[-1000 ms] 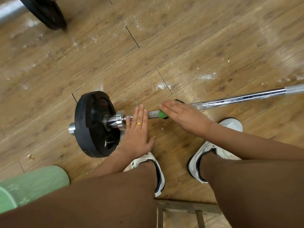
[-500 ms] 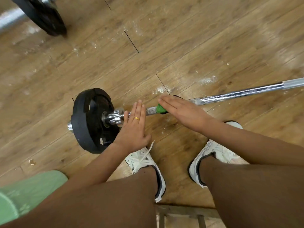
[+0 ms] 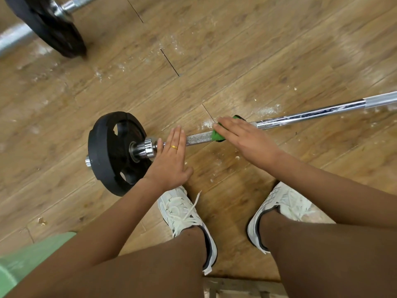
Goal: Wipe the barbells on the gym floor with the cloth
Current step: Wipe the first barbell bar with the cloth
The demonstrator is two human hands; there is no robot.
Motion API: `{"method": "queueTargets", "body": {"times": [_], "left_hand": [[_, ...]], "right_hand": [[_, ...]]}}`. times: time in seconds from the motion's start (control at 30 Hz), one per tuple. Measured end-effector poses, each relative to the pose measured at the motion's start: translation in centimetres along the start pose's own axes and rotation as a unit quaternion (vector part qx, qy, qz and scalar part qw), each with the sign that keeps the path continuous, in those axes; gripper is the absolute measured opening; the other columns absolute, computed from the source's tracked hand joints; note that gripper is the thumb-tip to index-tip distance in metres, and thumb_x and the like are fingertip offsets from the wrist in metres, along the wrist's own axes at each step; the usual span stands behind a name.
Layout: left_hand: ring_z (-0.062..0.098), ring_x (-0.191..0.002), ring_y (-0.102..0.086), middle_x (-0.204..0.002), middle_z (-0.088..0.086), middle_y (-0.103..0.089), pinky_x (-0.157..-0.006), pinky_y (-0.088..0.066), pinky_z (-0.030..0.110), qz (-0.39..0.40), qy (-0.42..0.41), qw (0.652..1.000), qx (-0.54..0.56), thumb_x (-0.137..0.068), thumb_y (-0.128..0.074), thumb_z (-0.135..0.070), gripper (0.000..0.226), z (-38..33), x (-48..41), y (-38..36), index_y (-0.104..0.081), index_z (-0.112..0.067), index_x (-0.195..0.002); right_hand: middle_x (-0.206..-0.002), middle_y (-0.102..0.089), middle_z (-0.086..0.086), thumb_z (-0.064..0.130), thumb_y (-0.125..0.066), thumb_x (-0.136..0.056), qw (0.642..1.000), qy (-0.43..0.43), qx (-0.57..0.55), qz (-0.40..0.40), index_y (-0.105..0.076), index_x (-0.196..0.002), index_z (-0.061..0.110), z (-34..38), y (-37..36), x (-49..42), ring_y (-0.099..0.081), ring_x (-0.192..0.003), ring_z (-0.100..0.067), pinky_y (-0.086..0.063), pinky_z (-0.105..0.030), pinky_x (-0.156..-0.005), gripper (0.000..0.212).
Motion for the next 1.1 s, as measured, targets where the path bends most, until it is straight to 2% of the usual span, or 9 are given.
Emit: {"method": "queueTargets", "body": {"times": [0.2,0.33,0.43,0.53,0.63,0.77,0.87,0.97,1.1], "left_hand": [[0.016,-0.143,0.034,-0.164,0.008,0.029,-0.121,0.007,0.052,0.008,-0.003,0.999,-0.031,-0.097,-0.048,-0.047,0.098,0.3,-1.4,1.0,0.019,-0.008,-0.157],[0.023,-0.15,0.027,-0.163,0.01,0.028,-0.124,0.003,0.052,-0.017,-0.062,0.996,-0.062,-0.099,-0.045,-0.048,0.095,-1.4,-2.0,1.5,0.018,-0.008,-0.157],[0.031,-0.15,0.026,-0.163,0.017,0.028,-0.124,0.004,0.053,-0.012,-0.033,0.996,-0.079,-0.096,-0.044,-0.054,0.101,-2.9,-2.8,0.8,0.021,-0.002,-0.154],[0.033,-0.149,0.029,-0.162,0.02,0.028,-0.125,0.005,0.051,-0.041,0.002,0.996,-0.083,-0.094,-0.042,-0.059,0.106,-3.3,-3.2,0.7,0.022,0.0,-0.154],[0.034,-0.15,0.026,-0.162,0.021,0.026,-0.125,0.003,0.052,-0.059,0.008,0.995,-0.084,-0.093,-0.043,-0.062,0.108,-3.2,-3.7,0.8,0.019,0.001,-0.155],[0.037,-0.151,0.022,-0.163,0.024,0.022,-0.123,0.004,0.053,-0.067,0.021,0.994,-0.081,-0.088,-0.034,-0.065,0.107,-3.4,-4.4,1.0,0.014,0.003,-0.155],[0.037,-0.151,0.022,-0.163,0.024,0.021,-0.123,0.005,0.053,-0.064,0.016,0.994,-0.085,-0.091,-0.038,-0.065,0.107,-3.1,-4.6,1.0,0.014,0.003,-0.155],[0.034,-0.15,0.025,-0.163,0.021,0.024,-0.12,0.011,0.049,-0.056,0.002,0.995,-0.082,-0.093,-0.046,-0.06,0.108,-2.6,-4.5,1.4,0.017,0.001,-0.155],[0.032,-0.15,0.026,-0.163,0.018,0.026,-0.119,0.01,0.048,-0.05,-0.015,0.996,-0.07,-0.093,-0.048,-0.058,0.108,-2.5,-4.7,1.7,0.018,-0.001,-0.155]], "right_hand": [[-0.152,-0.045,-0.018,-0.02,-0.056,-0.077,0.997,-0.073,-0.029,-0.013,-0.042,-0.149,0.003,-1.7,-0.1,-0.4,-0.042,-0.141,-0.037,-0.033,-0.049,-0.118,0.077],[-0.152,-0.045,-0.016,-0.019,-0.061,-0.075,0.997,-0.068,-0.024,-0.034,-0.043,-0.149,0.002,-1.6,-0.3,-1.5,-0.04,-0.142,-0.035,-0.029,-0.045,-0.12,0.08],[-0.15,-0.047,-0.019,-0.019,-0.061,-0.074,0.998,-0.046,-0.018,-0.043,-0.044,-0.147,-0.001,-2.0,0.6,-1.9,-0.043,-0.14,-0.036,-0.027,-0.042,-0.117,0.078],[-0.148,-0.049,-0.019,-0.023,-0.06,-0.07,0.998,-0.04,-0.019,-0.049,-0.046,-0.146,0.0,-3.3,1.3,-1.8,-0.049,-0.136,-0.037,-0.033,-0.042,-0.114,0.081],[-0.151,-0.048,-0.015,-0.02,-0.062,-0.074,0.993,-0.095,-0.041,-0.054,-0.043,-0.149,0.006,-6.0,1.1,-0.7,-0.05,-0.135,-0.034,-0.037,-0.041,-0.113,0.082],[-0.145,-0.054,-0.018,-0.015,-0.065,-0.079,0.984,-0.131,-0.096,-0.07,-0.048,-0.146,0.003,-6.2,0.6,-1.6,-0.052,-0.131,-0.037,-0.039,-0.047,-0.114,0.071],[-0.141,-0.056,-0.021,-0.014,-0.067,-0.078,0.986,-0.096,-0.112,-0.076,-0.053,-0.141,-0.002,-4.4,-0.1,-2.7,-0.054,-0.128,-0.04,-0.041,-0.05,-0.112,0.065],[-0.146,-0.053,-0.019,-0.019,-0.063,-0.077,0.991,-0.058,-0.097,-0.071,-0.049,-0.144,0.001,-5.0,0.8,-2.4,-0.052,-0.132,-0.036,-0.037,-0.046,-0.113,0.072],[-0.142,-0.056,-0.019,-0.006,-0.062,-0.088,0.985,-0.129,-0.087,-0.069,-0.047,-0.145,0.003,-8.5,1.6,-1.6,-0.059,-0.122,-0.039,-0.046,-0.047,-0.105,0.06]]}}
Point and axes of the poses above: each hand's wrist, its own x-axis away from the middle knuckle, its own y-axis out of the back of the hand, z = x × y, the point moved 6 cm from there along -x, towards the middle knuckle
